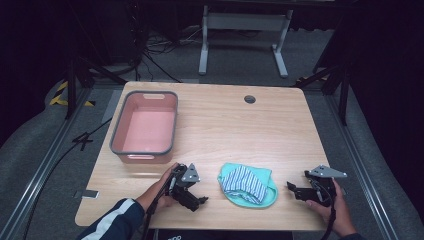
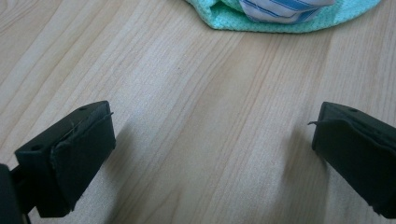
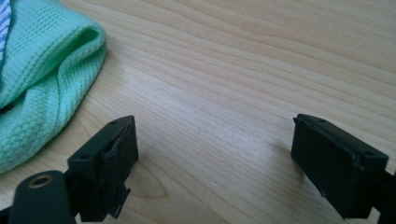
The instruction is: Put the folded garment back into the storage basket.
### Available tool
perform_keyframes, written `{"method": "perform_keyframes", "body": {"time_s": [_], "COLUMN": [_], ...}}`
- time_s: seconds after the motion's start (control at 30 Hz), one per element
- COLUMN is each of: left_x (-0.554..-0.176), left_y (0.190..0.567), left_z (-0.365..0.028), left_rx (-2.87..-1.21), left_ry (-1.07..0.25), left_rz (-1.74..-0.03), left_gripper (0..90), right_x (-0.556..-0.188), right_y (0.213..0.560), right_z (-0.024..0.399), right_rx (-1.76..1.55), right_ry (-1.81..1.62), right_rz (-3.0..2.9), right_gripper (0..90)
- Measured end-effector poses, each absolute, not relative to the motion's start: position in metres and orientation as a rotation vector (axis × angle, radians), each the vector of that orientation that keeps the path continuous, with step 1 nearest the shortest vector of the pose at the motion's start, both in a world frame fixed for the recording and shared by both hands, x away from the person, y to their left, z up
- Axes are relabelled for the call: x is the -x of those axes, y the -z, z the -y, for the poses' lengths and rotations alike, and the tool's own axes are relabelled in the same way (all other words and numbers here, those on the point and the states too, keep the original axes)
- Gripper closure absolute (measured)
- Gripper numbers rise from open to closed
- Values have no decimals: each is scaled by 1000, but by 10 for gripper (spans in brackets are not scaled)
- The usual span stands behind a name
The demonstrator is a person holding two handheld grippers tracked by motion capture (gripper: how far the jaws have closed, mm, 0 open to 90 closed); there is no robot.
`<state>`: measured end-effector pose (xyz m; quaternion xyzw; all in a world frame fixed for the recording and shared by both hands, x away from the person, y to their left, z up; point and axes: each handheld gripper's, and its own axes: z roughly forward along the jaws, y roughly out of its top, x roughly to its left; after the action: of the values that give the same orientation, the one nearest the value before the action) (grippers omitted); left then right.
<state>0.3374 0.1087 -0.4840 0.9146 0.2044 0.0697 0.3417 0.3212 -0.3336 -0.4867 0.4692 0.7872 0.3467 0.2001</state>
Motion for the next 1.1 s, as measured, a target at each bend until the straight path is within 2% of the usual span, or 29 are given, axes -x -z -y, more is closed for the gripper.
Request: {"method": "perform_keyframes", "body": {"time_s": [0.7,0.77,0.87,0.93,1.0,1.03,1.1], "left_x": [-342,-343,-349,-352,-355,-357,-359], "left_y": [481,479,472,470,468,467,466], "left_z": [-111,-111,-116,-117,-116,-115,-112], "left_rx": [-2412,-2411,-2397,-2374,-2389,-2385,-2371], "left_ry": [-160,-167,-131,-124,-137,-142,-137], "left_rz": [-476,-492,-516,-543,-534,-528,-533], "left_gripper": [12,45,230,151,214,186,207], "right_x": [-319,-318,-317,-317,-316,-315,-313], "right_y": [486,485,484,482,480,478,474], "right_z": [333,334,333,331,327,323,316], "right_rx": [-1332,-1334,-1319,-1321,-1303,-1285,-1276], "right_ry": [-946,-941,-938,-948,-951,-970,-994], "right_rz": [-2189,-2196,-2229,-2238,-2252,-2265,-2275], "right_gripper": [154,157,165,213,223,243,260]}}
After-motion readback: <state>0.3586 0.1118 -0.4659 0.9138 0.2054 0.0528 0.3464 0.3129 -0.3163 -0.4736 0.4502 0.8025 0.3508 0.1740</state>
